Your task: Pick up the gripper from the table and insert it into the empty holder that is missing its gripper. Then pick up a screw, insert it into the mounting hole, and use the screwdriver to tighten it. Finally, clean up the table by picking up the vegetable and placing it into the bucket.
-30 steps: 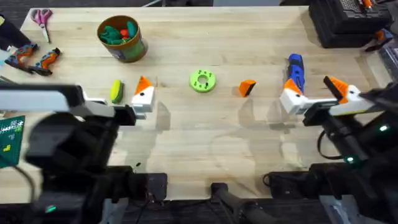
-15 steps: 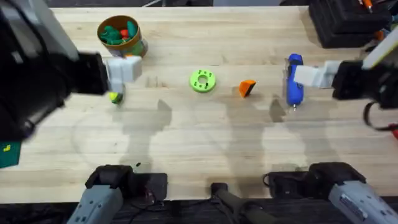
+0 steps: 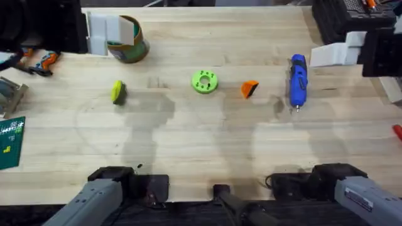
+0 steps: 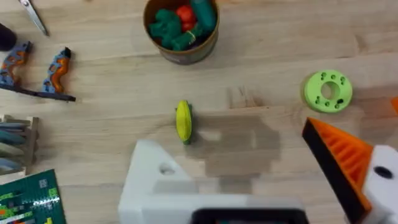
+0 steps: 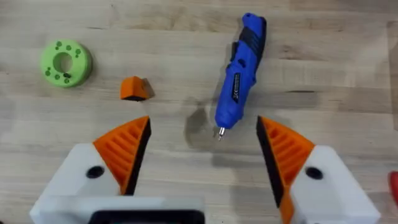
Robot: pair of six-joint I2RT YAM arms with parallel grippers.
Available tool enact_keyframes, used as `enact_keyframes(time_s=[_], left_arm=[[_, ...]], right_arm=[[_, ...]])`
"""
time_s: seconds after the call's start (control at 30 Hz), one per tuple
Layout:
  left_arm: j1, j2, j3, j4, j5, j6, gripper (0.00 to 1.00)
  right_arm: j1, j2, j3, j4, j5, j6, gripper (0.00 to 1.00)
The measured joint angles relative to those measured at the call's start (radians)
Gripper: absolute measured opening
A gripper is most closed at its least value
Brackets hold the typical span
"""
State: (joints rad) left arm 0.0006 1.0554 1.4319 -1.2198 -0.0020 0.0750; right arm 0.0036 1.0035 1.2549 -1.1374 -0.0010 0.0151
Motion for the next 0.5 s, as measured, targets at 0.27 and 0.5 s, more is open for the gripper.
enact_keyframes(time_s=[0.27,0.5], left_arm=[[0.017,0.011,0.002,-0.073,-0.001,0.004,0.985],[0.114,0.092,-0.074,-0.013,-0.002,0.008,0.985]], right_arm=[[0.0,0.0,0.001,-0.001,0.0,0.0,0.993],[0.0,0.0,0.001,-0.001,0.0,0.0,0.994]])
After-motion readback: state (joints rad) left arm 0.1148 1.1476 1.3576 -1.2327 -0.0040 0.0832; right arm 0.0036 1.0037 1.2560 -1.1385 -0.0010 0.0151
